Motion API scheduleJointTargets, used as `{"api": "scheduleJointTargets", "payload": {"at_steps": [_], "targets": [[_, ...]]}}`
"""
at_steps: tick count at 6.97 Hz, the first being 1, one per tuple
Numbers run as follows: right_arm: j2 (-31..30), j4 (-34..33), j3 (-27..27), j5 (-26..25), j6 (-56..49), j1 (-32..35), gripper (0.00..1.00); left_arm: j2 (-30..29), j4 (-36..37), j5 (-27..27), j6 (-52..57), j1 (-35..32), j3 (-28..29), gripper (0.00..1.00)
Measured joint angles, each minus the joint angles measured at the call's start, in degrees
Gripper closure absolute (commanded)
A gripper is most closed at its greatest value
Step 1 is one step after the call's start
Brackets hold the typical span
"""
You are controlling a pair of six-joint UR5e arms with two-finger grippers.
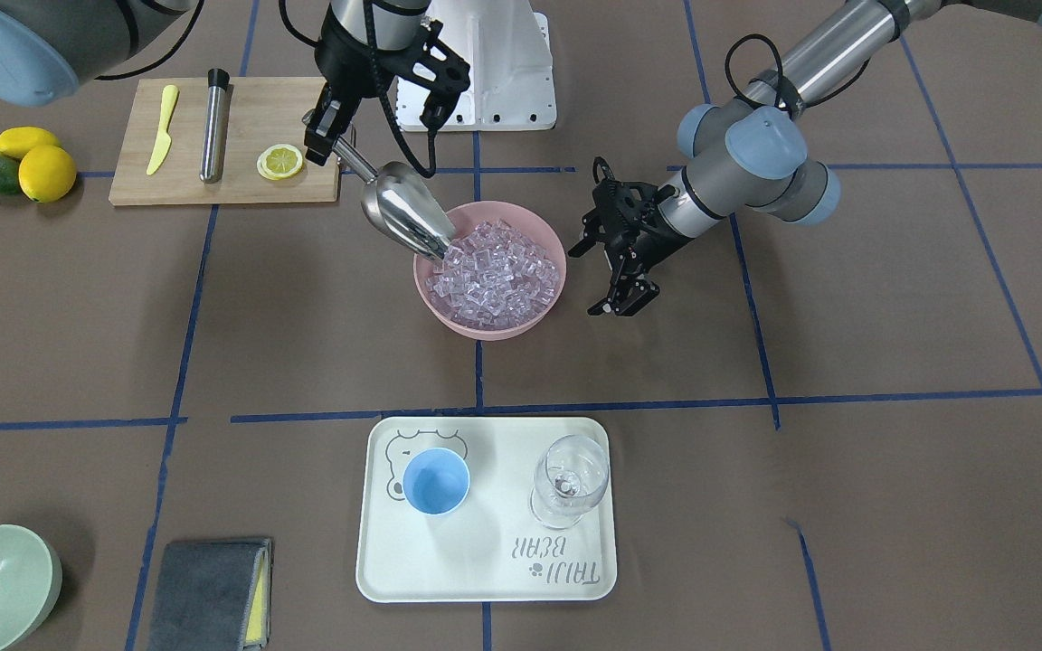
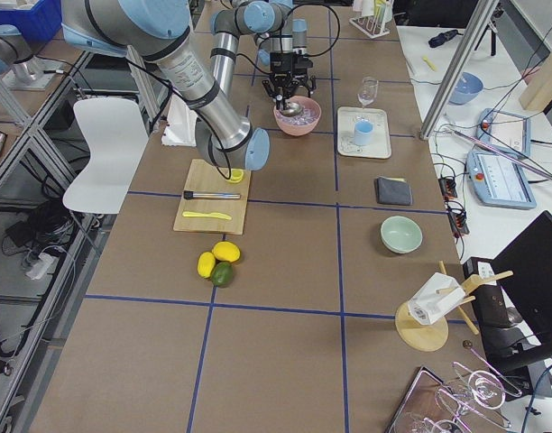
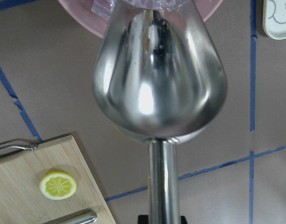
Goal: Put ice in cup with scoop
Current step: 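Lower the scoop into the ice cubes with the right gripper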
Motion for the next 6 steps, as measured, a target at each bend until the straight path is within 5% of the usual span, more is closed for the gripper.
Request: {"api": "scheduleJointTargets", "payload": {"at_steps": [6], "targets": [[3.0, -0.9, -6.3, -0.1, 0.0, -1.0, 1.0, 0.0, -0.2, 0.2, -0.1, 0.0, 0.1, 0.0]]}}
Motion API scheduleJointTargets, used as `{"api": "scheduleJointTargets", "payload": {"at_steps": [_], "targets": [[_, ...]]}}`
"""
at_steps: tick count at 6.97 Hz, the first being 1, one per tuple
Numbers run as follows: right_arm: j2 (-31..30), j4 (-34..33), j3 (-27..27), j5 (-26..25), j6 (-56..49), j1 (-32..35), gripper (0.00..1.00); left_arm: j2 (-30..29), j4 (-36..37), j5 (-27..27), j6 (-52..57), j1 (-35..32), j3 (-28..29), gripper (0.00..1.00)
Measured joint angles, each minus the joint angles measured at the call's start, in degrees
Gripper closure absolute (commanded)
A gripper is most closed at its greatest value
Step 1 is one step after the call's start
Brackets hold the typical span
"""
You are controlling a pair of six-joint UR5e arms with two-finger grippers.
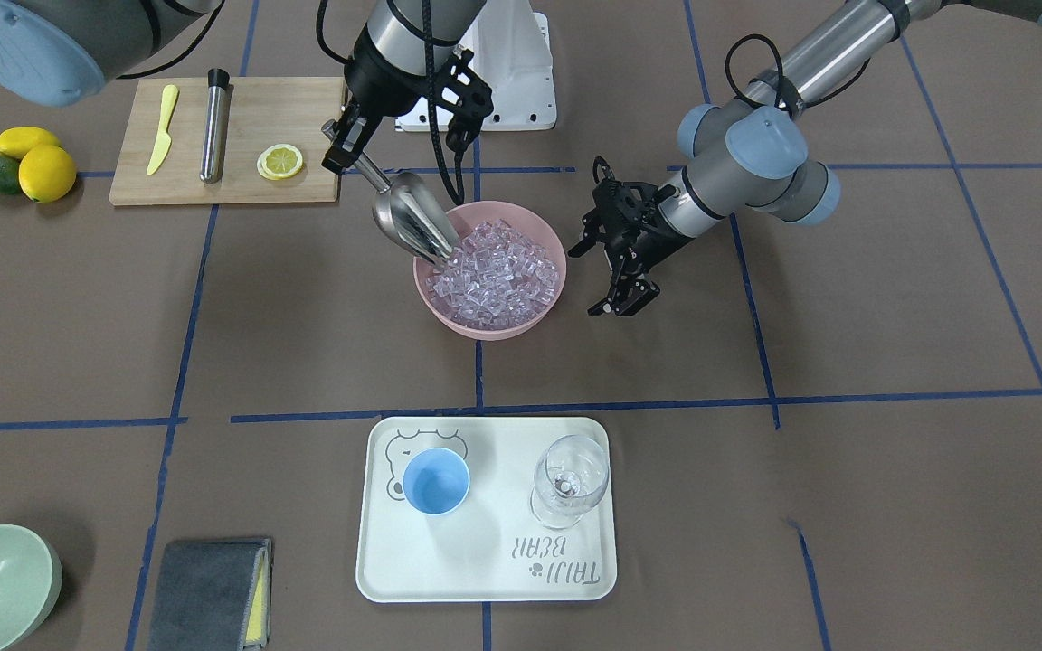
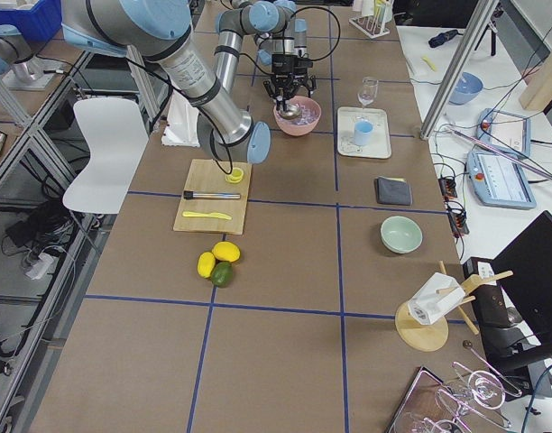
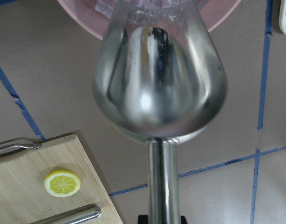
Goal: Put ice in cup with scoop
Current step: 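Lower the scoop into the ice cubes with the right gripper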
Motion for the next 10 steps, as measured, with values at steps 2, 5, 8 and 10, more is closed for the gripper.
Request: {"api": "scheduleJointTargets", "payload": {"at_steps": [2, 5, 8, 10], "targets": [[0.5, 0.2, -1.5, 0.1, 0.5, -0.9, 1.0, 0.0, -0.1, 0.1, 0.0, 0.0, 0.1, 0.0], [1.0, 1.6, -3.9, 0.1, 1.1, -2.1, 1.0, 0.0, -0.2, 0.1, 0.0, 0.1, 0.2, 0.0], [-1.5, 6.6, -3.8, 1.0, 1.1, -2.1, 1.0, 0.1, -0.9, 0.0, 0.0, 0.1, 0.1, 0.0], [-3.0, 9.7, -3.7, 4.2, 0.6, -0.4, 1.0, 0.1, -1.1, 0.1, 0.0, 0.1, 0.0, 0.0]]}}
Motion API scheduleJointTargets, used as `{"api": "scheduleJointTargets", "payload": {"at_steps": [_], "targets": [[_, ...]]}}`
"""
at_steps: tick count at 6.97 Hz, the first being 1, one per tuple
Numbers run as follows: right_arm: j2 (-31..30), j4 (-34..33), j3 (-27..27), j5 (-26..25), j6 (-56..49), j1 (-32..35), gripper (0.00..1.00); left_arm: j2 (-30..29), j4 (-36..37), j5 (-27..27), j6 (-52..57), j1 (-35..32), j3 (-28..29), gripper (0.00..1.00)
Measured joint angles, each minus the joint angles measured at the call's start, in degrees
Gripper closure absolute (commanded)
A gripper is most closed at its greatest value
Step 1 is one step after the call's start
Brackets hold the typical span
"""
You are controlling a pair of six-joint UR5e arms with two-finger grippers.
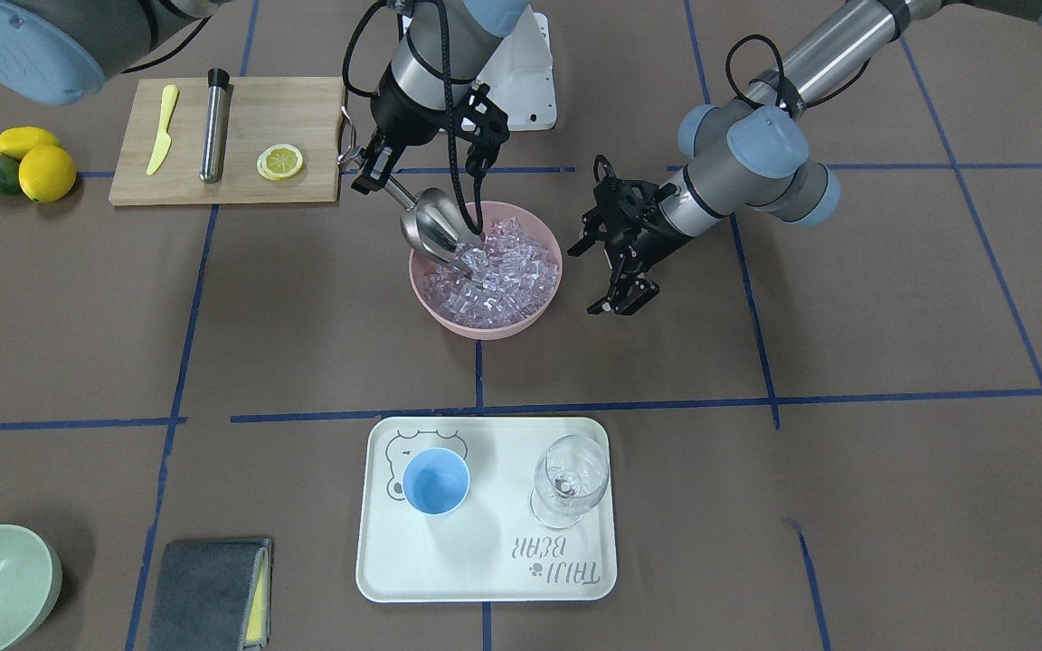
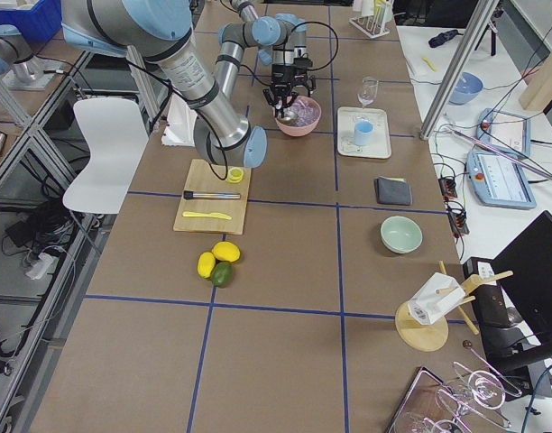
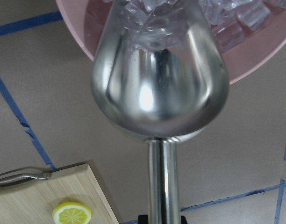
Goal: Put ice in cup with scoop
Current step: 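Lower the scoop into the ice cubes with the right gripper, then drag the scoop through the ice toward the right gripper, filling it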
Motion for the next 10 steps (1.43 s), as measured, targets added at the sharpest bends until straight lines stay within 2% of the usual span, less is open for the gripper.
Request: {"api": "scheduleJointTargets", "payload": {"at_steps": [5, 8, 10], "targets": [[-5.2, 10.6, -0.3, 7.7, 0.1, 3.3, 1.0, 0.0, -0.1, -0.3, 0.0, 0.0, -0.9, 0.0], [-7.3, 14.4, 1.9, 8.9, 1.5, 3.4, 1.0, 0.0, -0.1, -0.3, 0.0, 0.0, -1.5, 0.0], [-10.3, 19.2, 3.0, 9.5, 2.5, 3.4, 1.0, 0.0, -0.1, -0.4, 0.0, -0.1, -1.7, 0.0]]}}
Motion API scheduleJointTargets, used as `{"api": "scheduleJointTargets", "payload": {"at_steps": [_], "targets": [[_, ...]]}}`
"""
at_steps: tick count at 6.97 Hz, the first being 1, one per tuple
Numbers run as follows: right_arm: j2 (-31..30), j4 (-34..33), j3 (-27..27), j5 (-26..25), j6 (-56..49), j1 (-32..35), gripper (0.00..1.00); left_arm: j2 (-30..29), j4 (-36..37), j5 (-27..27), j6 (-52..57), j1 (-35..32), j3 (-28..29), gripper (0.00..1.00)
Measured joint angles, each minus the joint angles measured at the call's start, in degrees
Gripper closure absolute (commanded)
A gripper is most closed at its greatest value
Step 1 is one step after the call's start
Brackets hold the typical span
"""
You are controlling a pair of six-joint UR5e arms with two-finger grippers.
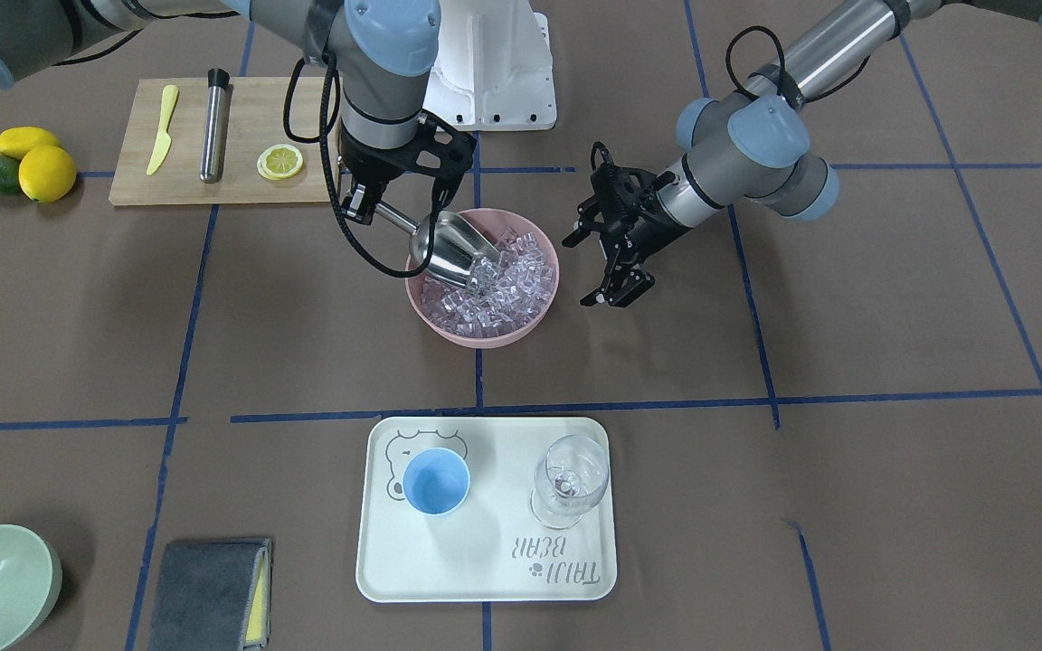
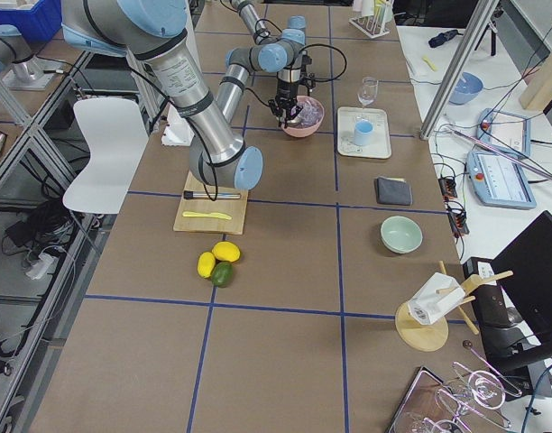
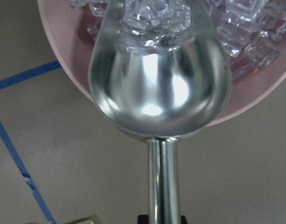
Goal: Put ice in cup with scoop
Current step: 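Drag the scoop through the ice toward the right gripper, filling it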
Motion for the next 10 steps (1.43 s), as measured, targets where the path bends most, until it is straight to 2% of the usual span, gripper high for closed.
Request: {"api": "scheduleJointTargets", "payload": {"at_steps": [3, 7, 10], "targets": [[-1.5, 2.9, 1.2, 1.7, 0.3, 0.2, 1.0, 0.0, 0.1, 0.0, 0.0, 0.0, 0.0, 0.0], [-6.2, 12.0, 2.0, 4.0, 2.3, 0.3, 1.0, 0.0, 0.1, 0.0, -0.1, -0.1, 0.0, 0.0], [-10.3, 22.4, 2.3, 5.2, 6.6, 0.4, 1.0, 0.0, 0.1, -0.1, -0.1, -0.3, -0.1, 0.0]]}}
